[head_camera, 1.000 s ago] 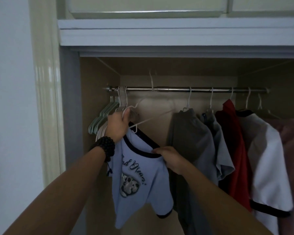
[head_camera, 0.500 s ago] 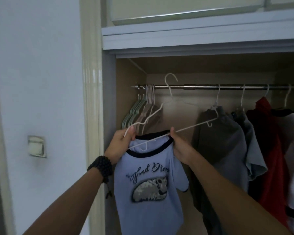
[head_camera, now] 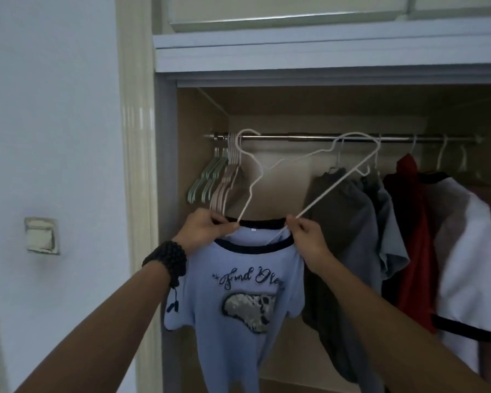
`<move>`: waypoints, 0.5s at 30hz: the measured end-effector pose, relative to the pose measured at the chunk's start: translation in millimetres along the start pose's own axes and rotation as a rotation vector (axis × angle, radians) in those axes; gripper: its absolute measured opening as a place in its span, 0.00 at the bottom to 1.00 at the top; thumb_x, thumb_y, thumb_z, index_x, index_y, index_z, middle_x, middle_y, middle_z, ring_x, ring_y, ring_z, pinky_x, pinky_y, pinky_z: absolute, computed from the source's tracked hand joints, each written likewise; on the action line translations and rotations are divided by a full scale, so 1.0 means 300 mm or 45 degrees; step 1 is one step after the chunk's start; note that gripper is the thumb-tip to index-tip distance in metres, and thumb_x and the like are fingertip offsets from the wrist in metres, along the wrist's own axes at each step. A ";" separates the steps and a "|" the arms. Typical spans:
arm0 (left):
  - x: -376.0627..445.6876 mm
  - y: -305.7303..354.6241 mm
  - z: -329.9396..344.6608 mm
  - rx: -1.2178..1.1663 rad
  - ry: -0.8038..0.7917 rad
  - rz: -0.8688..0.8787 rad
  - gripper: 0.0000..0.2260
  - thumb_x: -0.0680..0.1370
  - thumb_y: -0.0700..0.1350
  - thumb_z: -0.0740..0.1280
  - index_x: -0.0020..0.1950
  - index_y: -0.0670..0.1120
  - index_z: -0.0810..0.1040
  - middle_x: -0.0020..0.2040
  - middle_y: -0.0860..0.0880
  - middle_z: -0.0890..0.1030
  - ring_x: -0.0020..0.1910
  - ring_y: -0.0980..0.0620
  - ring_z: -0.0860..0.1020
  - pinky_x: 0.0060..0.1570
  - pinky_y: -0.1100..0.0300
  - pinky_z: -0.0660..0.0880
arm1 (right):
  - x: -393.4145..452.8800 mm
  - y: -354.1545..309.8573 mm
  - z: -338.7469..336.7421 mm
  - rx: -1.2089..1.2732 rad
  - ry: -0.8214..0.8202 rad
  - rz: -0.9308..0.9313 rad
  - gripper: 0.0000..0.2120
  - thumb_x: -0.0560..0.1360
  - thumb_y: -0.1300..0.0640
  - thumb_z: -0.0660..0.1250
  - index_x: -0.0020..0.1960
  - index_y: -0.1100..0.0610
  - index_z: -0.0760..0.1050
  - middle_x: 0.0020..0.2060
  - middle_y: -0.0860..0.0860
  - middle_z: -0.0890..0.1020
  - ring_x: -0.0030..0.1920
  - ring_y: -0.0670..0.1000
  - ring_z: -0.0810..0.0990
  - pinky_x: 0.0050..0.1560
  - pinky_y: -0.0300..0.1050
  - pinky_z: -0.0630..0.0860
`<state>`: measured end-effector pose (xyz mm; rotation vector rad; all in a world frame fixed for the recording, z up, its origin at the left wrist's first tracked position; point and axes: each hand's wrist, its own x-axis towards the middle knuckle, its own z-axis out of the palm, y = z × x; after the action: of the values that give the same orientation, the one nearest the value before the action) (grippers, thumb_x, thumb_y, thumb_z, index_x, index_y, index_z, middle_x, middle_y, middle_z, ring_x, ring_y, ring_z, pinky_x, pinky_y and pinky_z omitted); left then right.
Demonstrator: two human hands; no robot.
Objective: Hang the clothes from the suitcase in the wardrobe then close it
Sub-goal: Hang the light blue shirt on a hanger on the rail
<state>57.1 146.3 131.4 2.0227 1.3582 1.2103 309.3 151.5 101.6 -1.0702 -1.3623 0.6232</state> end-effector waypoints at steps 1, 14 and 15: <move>0.019 0.041 0.032 -0.066 -0.034 0.017 0.15 0.70 0.58 0.75 0.39 0.47 0.86 0.39 0.51 0.85 0.43 0.56 0.81 0.48 0.60 0.76 | -0.019 0.018 -0.028 -0.088 -0.028 -0.020 0.21 0.79 0.47 0.62 0.35 0.62 0.73 0.31 0.57 0.74 0.34 0.51 0.72 0.38 0.47 0.69; 0.085 0.276 0.348 -0.972 -0.166 -0.397 0.21 0.78 0.54 0.67 0.64 0.41 0.76 0.58 0.41 0.80 0.52 0.44 0.78 0.54 0.54 0.76 | -0.185 0.045 -0.280 -0.246 -0.236 0.016 0.20 0.82 0.54 0.60 0.32 0.54 0.75 0.26 0.45 0.74 0.29 0.44 0.72 0.36 0.37 0.68; 0.076 0.295 0.361 -0.973 -0.123 -0.361 0.18 0.80 0.52 0.65 0.62 0.40 0.76 0.56 0.40 0.80 0.52 0.44 0.79 0.55 0.53 0.76 | -0.193 0.041 -0.301 -0.248 -0.218 0.027 0.20 0.82 0.56 0.59 0.32 0.55 0.74 0.25 0.42 0.76 0.28 0.39 0.74 0.36 0.31 0.68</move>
<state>197.7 141.2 147.9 1.2864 0.8936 1.2276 389.6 84.3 74.9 -1.2102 -1.5874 0.6184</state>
